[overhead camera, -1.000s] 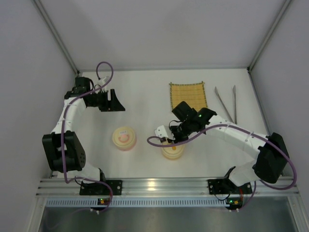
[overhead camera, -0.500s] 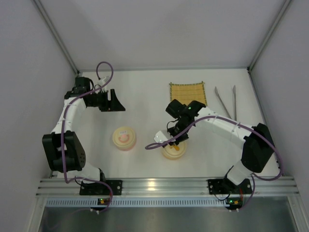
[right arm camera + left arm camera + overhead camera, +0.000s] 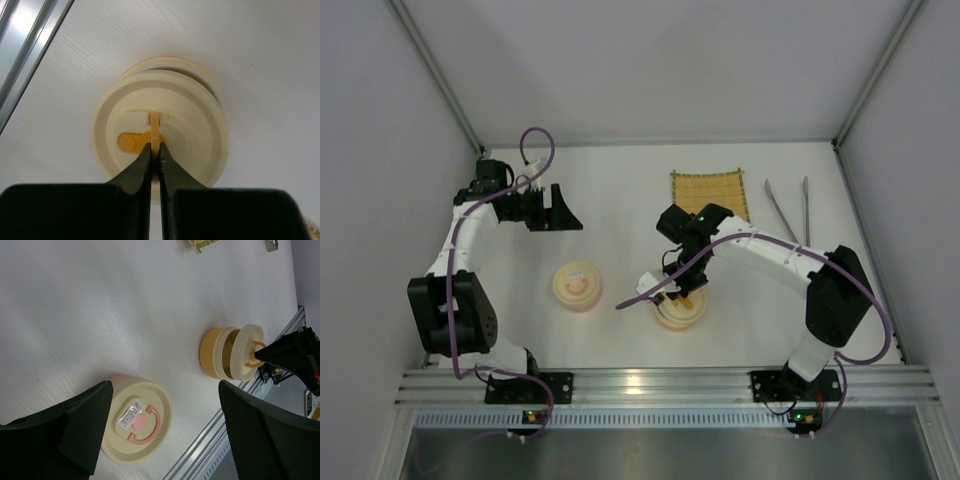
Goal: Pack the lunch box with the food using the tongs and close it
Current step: Close the box lid on the packing box.
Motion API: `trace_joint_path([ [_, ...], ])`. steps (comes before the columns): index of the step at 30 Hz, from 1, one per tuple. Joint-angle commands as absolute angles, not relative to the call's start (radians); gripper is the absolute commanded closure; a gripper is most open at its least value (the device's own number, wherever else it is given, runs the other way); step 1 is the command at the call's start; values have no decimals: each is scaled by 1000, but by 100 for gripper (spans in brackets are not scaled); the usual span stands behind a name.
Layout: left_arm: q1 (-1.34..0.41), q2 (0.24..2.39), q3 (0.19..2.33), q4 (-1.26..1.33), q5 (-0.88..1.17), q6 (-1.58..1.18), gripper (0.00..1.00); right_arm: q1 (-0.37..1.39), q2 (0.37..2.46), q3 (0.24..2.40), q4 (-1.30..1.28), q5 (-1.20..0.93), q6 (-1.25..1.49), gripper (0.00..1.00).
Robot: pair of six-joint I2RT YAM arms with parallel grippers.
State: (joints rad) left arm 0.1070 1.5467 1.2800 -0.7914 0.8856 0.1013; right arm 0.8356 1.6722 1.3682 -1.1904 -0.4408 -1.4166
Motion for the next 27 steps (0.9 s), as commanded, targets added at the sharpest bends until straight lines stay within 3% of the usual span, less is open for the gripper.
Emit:
trace_joint_path([
  [1,113,1526,1270,-796,927,118,8,845,1689,1425,-1233,-462,-1473,100],
  [6,114,1525,1270,-795,922,120,2,848,1712,1445,-1236,-474,-1476,100],
  [27,114,1531,1281,-784,908,114,2,877,1726,1457,-1209,-480,-1459,100],
])
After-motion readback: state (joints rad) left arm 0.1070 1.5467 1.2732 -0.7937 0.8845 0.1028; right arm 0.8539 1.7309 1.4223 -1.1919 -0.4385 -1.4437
